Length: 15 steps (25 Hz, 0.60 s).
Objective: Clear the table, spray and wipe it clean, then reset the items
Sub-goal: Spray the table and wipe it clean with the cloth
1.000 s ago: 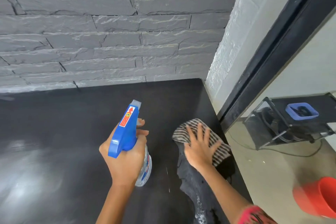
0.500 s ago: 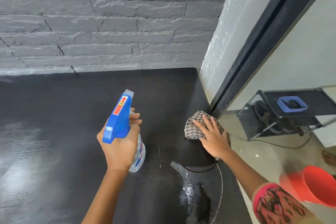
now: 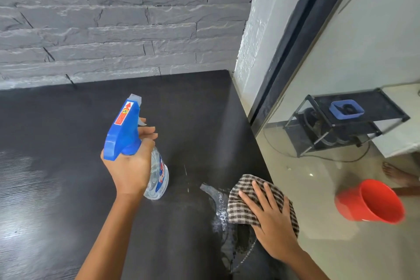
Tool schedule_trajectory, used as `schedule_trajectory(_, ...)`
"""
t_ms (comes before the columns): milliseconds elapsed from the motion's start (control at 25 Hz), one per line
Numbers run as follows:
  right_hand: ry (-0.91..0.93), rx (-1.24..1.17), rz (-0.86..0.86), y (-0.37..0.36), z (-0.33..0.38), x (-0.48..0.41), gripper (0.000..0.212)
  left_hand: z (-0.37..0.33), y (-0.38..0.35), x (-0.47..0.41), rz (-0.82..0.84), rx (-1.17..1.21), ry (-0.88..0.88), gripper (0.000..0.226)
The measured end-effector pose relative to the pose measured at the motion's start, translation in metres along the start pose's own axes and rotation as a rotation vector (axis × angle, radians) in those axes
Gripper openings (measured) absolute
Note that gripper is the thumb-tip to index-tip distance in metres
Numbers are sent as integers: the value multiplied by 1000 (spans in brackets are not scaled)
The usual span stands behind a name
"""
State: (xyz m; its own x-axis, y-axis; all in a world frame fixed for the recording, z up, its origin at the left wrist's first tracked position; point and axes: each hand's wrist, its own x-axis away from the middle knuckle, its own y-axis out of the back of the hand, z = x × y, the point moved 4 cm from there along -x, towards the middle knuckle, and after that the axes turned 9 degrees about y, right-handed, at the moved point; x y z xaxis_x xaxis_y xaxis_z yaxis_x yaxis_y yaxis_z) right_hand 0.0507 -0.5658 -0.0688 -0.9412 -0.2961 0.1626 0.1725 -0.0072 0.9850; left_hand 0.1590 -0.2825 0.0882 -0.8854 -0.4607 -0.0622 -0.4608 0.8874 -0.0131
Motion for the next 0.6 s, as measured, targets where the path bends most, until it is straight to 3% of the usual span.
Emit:
schedule_trajectory(280,-137,-85,-42,12,19,-80,69,-15,8,32,-46,-43,-13,26)
schedule_trajectory(360,-61,-126,-51,13,56,-97,68,-17,21,46,-72,-34,1,28)
schedule_trajectory(480,210,-123,-23,0,116,-75,72,-19,42,73,-93,-45,4,31)
schedule_trajectory(600,358,-70,-30,-13,109,-33,85,-21,55,101,-72,-53,4,34)
